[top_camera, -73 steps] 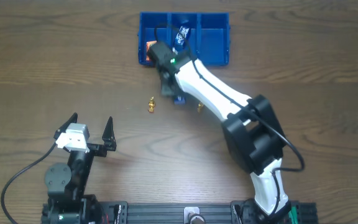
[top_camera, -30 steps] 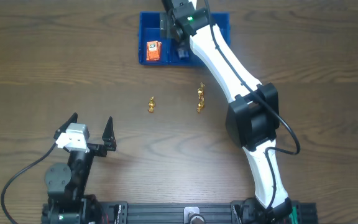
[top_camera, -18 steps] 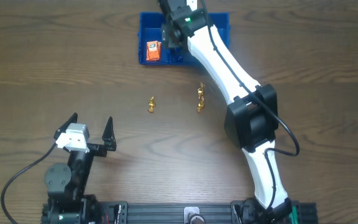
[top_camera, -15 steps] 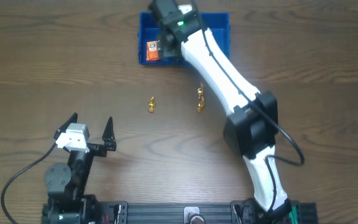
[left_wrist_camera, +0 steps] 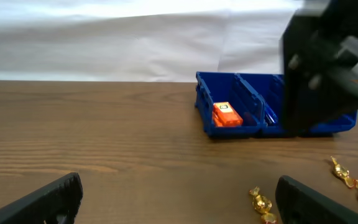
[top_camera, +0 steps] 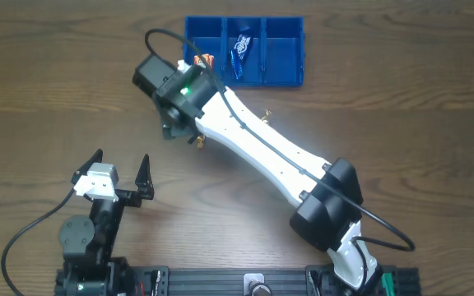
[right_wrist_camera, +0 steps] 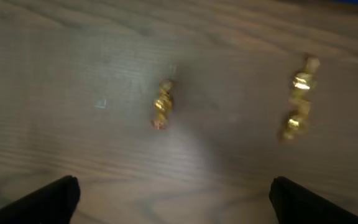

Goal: Sort Candies Into Trays

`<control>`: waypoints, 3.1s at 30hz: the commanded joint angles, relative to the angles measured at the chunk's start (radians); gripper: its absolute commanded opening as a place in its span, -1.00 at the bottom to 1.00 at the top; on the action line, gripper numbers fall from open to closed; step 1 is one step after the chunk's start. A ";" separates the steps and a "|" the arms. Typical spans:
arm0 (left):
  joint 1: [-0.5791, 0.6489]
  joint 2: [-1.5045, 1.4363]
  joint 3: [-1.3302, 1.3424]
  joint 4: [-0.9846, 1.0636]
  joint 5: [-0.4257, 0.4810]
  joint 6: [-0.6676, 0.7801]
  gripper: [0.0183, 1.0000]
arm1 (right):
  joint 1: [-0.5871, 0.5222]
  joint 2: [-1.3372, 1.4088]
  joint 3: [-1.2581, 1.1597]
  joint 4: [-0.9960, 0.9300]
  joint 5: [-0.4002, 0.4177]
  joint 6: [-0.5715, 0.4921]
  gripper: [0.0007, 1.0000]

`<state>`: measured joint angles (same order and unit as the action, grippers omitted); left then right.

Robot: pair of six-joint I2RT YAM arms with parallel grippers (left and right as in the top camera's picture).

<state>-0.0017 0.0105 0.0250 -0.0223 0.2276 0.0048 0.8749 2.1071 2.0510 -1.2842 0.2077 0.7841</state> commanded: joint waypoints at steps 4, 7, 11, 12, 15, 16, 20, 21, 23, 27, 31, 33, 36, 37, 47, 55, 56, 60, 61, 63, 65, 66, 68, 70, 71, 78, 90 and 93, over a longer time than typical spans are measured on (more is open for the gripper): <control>0.003 -0.006 -0.020 -0.032 0.017 0.015 0.99 | -0.011 0.100 -0.111 0.135 -0.043 0.031 1.00; 0.003 -0.006 -0.020 -0.032 0.017 0.014 1.00 | -0.019 0.143 -0.111 0.164 -0.045 0.031 1.00; 0.003 -0.006 -0.020 -0.032 0.017 0.014 0.99 | -0.039 0.195 -0.111 0.207 -0.045 0.026 1.00; 0.003 -0.006 -0.020 -0.032 0.017 0.014 0.99 | -0.043 0.199 -0.112 0.210 -0.044 0.026 1.00; 0.003 -0.006 -0.020 -0.032 0.017 0.015 1.00 | -0.055 0.214 -0.114 0.228 -0.044 0.011 1.00; 0.003 -0.006 -0.020 -0.032 0.017 0.014 1.00 | -0.058 0.218 -0.114 0.233 -0.044 0.008 1.00; 0.003 -0.006 -0.020 -0.032 0.017 0.015 1.00 | -0.062 0.234 -0.114 0.239 -0.045 0.004 1.00; 0.003 -0.006 -0.020 -0.032 0.017 0.014 1.00 | -0.063 0.241 -0.114 0.239 -0.045 0.004 1.00; 0.003 -0.006 -0.020 -0.032 0.017 0.015 1.00 | -0.068 0.256 -0.114 0.240 -0.054 0.005 1.00; 0.003 -0.006 -0.020 -0.032 0.017 0.015 1.00 | -0.070 0.263 -0.114 0.251 -0.057 0.005 0.94; 0.003 -0.006 -0.020 -0.032 0.017 0.014 0.99 | -0.070 0.265 -0.114 0.263 -0.071 0.004 0.61; 0.003 -0.006 -0.020 -0.032 0.017 0.015 1.00 | -0.070 0.265 -0.114 0.263 -0.071 0.004 0.46; 0.003 -0.006 -0.020 -0.032 0.017 0.015 0.99 | -0.070 0.265 -0.114 0.262 -0.071 0.004 0.25; 0.003 -0.006 -0.020 -0.032 0.017 0.015 1.00 | -0.070 0.266 -0.114 0.262 -0.071 0.004 0.20; 0.003 -0.006 -0.020 -0.032 0.017 0.014 1.00 | -0.070 0.273 -0.114 0.270 -0.072 0.005 0.05; 0.003 -0.006 -0.020 -0.032 0.017 0.015 1.00 | -0.070 0.275 -0.115 0.270 -0.071 0.005 -0.04; 0.003 -0.006 -0.020 -0.032 0.017 0.015 0.99 | -0.070 0.276 -0.115 0.270 -0.071 0.005 -0.06; 0.003 -0.006 -0.020 -0.032 0.017 0.014 1.00 | -0.067 0.276 -0.115 0.270 -0.071 0.005 -0.16; 0.003 -0.006 -0.020 -0.032 0.017 0.015 1.00 | -0.066 0.276 -0.115 0.270 -0.071 0.005 -0.17; 0.003 -0.006 -0.020 -0.032 0.017 0.015 1.00 | -0.066 0.276 -0.115 0.270 -0.071 0.005 -0.18; 0.003 -0.006 -0.020 -0.032 0.017 0.015 0.99 | -0.066 0.277 -0.115 0.270 -0.071 0.005 -0.19; 0.003 -0.006 -0.020 -0.032 0.017 0.014 1.00 | -0.065 0.280 -0.115 0.270 -0.072 0.005 -0.18; 0.003 -0.006 -0.020 -0.032 0.017 0.015 1.00 | -0.064 0.282 -0.115 0.270 -0.072 0.005 -0.19; 0.003 -0.006 -0.020 -0.032 0.017 0.015 0.99 | -0.064 0.286 -0.115 0.270 -0.072 0.008 -0.19; 0.003 -0.006 -0.020 -0.032 0.017 0.015 1.00 | -0.064 0.289 -0.115 0.270 -0.074 0.009 -0.18; 0.003 -0.006 -0.020 -0.032 0.017 0.015 1.00 | -0.064 0.298 -0.115 0.290 -0.083 0.009 -0.27; 0.003 -0.006 -0.020 -0.032 0.017 0.014 1.00 | -0.064 0.298 -0.115 0.296 -0.109 0.008 -0.78; 0.003 -0.006 -0.020 -0.032 0.017 0.014 1.00 | -0.064 0.298 -0.114 0.295 -0.109 0.008 -0.88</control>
<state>-0.0017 0.0105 0.0250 -0.0227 0.2276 0.0048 0.8127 2.3806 1.9404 -0.9863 0.1078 0.7887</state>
